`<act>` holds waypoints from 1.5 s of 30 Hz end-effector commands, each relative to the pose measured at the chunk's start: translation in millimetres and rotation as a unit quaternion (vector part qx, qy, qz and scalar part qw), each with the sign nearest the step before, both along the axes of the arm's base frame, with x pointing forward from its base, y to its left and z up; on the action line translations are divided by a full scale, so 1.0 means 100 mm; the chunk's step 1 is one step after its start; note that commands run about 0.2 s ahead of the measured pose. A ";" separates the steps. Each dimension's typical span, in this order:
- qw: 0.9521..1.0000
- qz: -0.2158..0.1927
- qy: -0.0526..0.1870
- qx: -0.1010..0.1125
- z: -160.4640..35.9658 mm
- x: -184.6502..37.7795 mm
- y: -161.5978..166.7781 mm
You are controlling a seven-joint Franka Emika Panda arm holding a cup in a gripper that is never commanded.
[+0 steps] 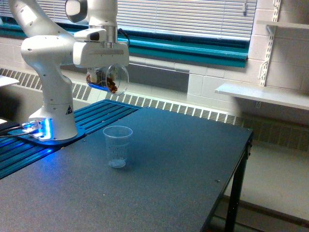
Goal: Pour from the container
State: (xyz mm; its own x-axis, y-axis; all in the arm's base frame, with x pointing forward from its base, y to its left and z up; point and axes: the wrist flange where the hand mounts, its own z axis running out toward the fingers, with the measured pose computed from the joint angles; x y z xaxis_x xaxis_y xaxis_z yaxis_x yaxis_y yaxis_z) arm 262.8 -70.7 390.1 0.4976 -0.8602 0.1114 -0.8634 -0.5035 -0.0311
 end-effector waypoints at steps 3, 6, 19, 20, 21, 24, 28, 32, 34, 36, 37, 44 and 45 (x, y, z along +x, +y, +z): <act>0.999 -0.034 0.016 0.013 -0.13 -0.09 -0.02; 0.999 -0.041 0.020 0.017 -0.14 -0.11 -0.02; 0.997 -0.057 0.040 0.034 -0.17 -0.16 0.03; 0.997 -0.059 0.042 0.034 -0.17 -0.16 0.02; 0.997 -0.061 0.043 0.034 -0.17 -0.17 0.01; 0.996 -0.070 0.049 0.032 -0.19 -0.18 -0.02; 0.995 -0.082 0.056 0.032 -0.23 -0.20 -0.06; 0.993 -0.091 0.061 0.033 -0.27 -0.20 -0.10; 0.993 -0.096 0.065 0.035 -0.29 -0.20 -0.12; 0.992 -0.096 0.068 0.036 -0.31 -0.20 -0.12; 0.992 -0.097 0.070 0.036 -0.32 -0.20 -0.13; 0.992 -0.089 0.082 0.040 -0.39 -0.18 -0.10; 0.992 -0.087 0.083 0.040 -0.40 -0.18 -0.10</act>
State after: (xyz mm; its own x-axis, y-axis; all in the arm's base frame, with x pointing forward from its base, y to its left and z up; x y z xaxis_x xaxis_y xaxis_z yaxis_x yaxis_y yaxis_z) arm 249.4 -88.2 367.8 0.3436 -0.9391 -0.0091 -0.9380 -0.3436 0.0449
